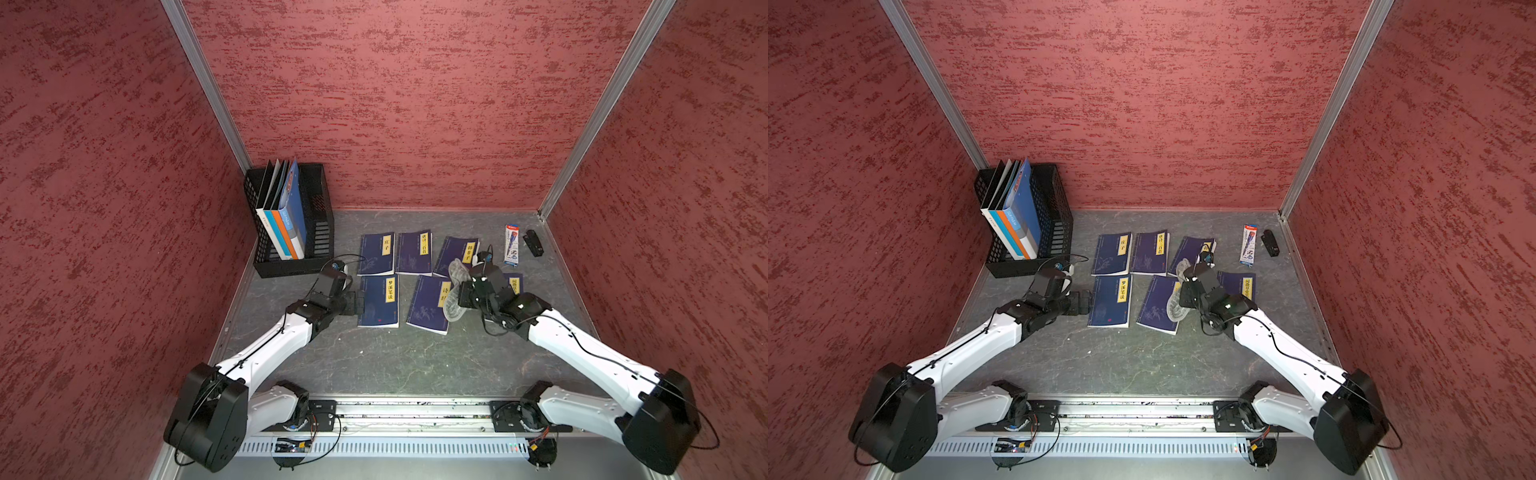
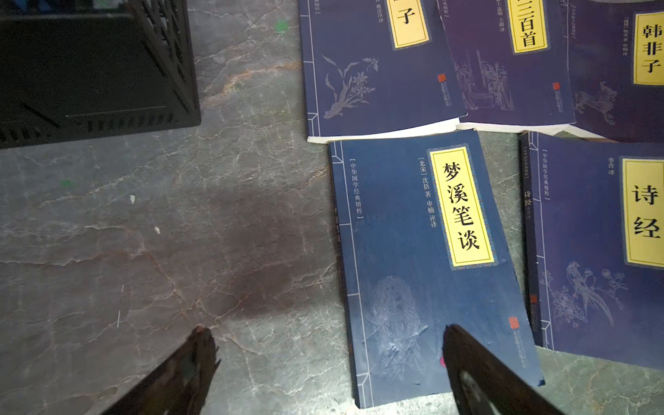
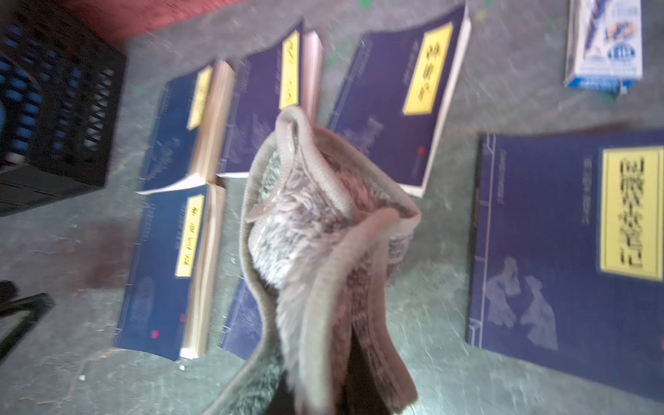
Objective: Wipe the cover of the book
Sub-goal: Pick up the cleaning item at the center of the board, then wipe the dirt from the cover of the book.
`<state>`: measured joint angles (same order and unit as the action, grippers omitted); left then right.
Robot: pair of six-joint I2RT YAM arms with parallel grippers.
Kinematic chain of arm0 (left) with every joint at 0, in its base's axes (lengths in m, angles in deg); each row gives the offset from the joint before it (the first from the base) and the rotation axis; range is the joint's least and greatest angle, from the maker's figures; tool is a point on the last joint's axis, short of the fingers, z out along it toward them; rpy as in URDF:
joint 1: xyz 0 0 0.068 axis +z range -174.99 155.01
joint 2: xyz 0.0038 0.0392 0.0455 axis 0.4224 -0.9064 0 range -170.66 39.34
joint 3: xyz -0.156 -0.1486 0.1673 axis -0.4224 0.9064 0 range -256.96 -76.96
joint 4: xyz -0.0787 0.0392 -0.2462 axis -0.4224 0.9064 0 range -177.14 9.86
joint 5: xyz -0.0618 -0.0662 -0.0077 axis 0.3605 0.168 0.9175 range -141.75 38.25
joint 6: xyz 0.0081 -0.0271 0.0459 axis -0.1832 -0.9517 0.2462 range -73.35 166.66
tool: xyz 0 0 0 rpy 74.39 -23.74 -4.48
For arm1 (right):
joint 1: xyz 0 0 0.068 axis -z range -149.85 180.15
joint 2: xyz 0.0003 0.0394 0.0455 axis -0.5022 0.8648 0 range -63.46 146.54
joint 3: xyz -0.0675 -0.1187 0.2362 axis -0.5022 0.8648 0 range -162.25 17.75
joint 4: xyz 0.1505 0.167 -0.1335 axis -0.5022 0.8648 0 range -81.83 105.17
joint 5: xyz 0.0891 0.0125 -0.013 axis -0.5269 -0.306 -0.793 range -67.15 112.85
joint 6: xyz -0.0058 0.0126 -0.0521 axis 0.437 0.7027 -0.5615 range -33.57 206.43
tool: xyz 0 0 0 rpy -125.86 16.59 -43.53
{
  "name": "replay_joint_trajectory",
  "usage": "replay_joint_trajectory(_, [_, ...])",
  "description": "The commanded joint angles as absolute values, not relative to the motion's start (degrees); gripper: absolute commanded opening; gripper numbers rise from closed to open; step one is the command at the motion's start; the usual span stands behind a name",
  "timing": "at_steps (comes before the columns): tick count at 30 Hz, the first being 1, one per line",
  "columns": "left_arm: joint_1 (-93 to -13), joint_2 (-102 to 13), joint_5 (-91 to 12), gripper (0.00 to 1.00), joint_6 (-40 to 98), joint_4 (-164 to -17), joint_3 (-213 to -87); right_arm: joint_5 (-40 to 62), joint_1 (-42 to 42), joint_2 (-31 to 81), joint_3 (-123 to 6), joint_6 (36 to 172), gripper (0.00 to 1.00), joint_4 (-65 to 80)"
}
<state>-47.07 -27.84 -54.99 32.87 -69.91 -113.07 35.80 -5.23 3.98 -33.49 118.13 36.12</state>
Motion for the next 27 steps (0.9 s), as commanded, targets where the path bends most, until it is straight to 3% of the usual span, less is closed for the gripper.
replay_joint_trajectory(1, [-46.1, -27.4, -53.3, 1.0, 31.5, -68.6, -114.4, 33.0, -6.4, 9.3, -37.8, 113.3, 0.1, 33.1])
replay_joint_trajectory(14, [-43.1, -22.4, -52.6, 1.0, 27.7, -63.6, -114.9, 22.5, -13.7, 41.6, -54.8, 109.8, 0.1, 17.0])
replay_joint_trajectory(27, [-42.7, -21.9, -51.9, 1.0, 27.6, -62.7, -114.9, 23.4, -14.1, 54.4, -57.1, 109.7, 0.1, 14.3])
